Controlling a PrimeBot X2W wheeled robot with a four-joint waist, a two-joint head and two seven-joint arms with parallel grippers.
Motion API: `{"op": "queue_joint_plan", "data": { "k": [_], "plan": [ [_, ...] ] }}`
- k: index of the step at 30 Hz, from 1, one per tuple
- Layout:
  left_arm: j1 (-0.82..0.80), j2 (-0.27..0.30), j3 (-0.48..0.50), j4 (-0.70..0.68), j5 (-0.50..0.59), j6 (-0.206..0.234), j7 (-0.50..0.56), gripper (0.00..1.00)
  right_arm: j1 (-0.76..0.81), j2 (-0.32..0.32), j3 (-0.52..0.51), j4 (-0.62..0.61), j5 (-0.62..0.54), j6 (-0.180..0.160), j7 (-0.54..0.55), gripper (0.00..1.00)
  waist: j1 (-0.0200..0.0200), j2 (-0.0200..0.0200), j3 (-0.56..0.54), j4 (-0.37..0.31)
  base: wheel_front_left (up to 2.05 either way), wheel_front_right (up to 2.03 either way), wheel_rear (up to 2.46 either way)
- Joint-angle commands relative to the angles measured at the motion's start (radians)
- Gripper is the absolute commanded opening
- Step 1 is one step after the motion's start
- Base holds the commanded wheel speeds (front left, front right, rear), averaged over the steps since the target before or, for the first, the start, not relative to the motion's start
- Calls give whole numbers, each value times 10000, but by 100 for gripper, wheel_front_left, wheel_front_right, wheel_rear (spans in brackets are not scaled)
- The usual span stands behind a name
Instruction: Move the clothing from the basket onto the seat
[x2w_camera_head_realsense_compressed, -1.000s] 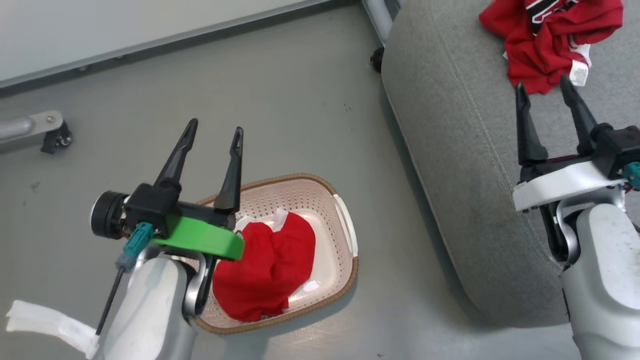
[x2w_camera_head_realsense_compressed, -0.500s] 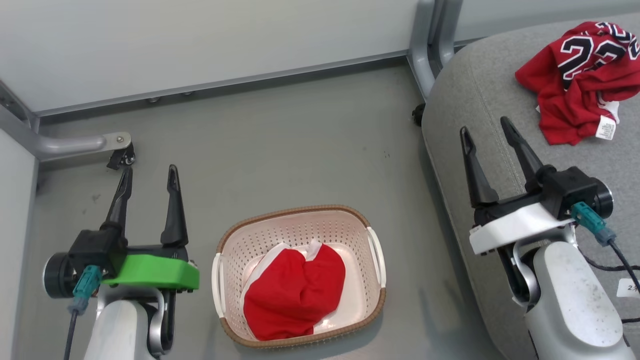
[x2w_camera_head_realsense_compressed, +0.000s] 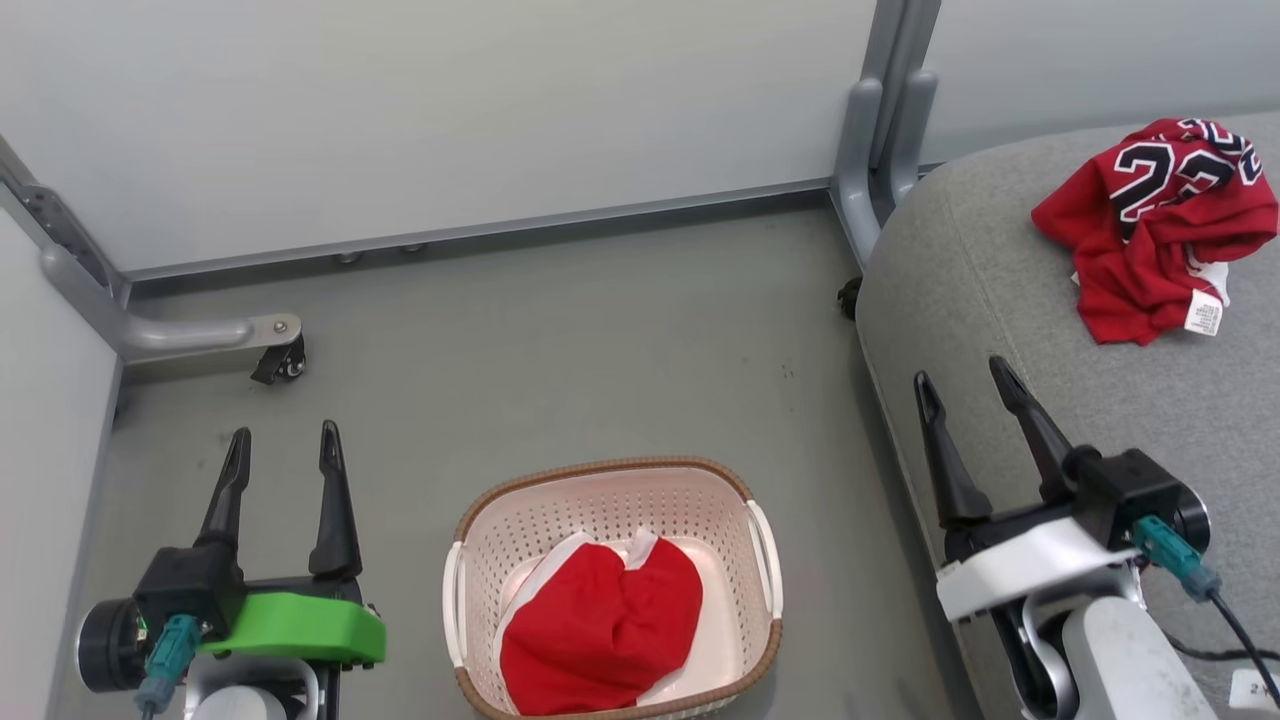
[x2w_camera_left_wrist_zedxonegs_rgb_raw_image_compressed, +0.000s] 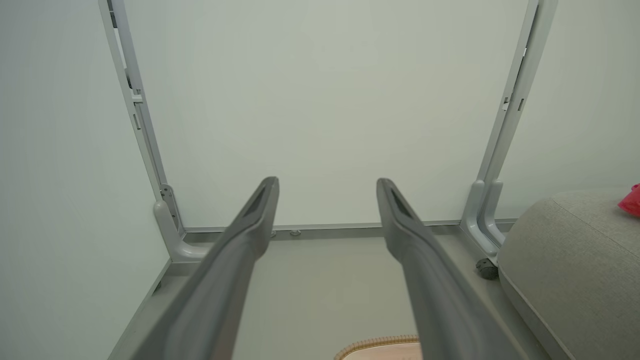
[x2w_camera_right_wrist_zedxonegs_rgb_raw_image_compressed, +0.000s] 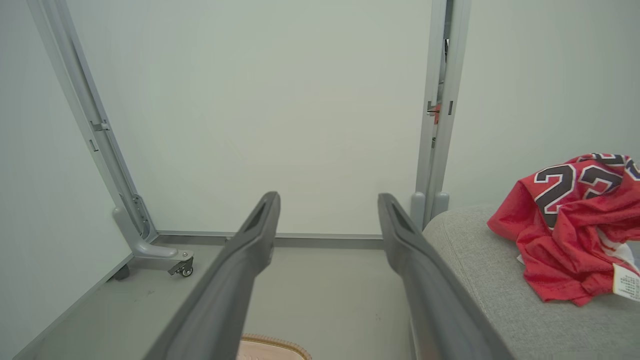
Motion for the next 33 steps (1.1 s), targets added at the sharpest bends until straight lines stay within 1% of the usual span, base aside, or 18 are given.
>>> {"op": "queue_joint_plan", "data": {
  "k": [1,6,15,33],
  "plan": [
    [205,-29,43,-38,118,-59,5,100,263,8,-35,-92,75,-6,-24,100,1,0,-110,11,0,0,0],
    [393,-74,0,-121,207,-84,5,100,827,14,67,-378,292,-7,-24,100,1,0,-251,0,0,0,0],
    [498,-122,-95,-186,248,-75,5,100,1288,14,221,-606,615,-7,-24,100,1,0,-302,-56,0,0,0],
    [442,-148,-24,-98,260,-143,6,100,1150,16,265,-382,608,-7,-24,100,1,0,-239,-146,0,0,0]
  ]
}}
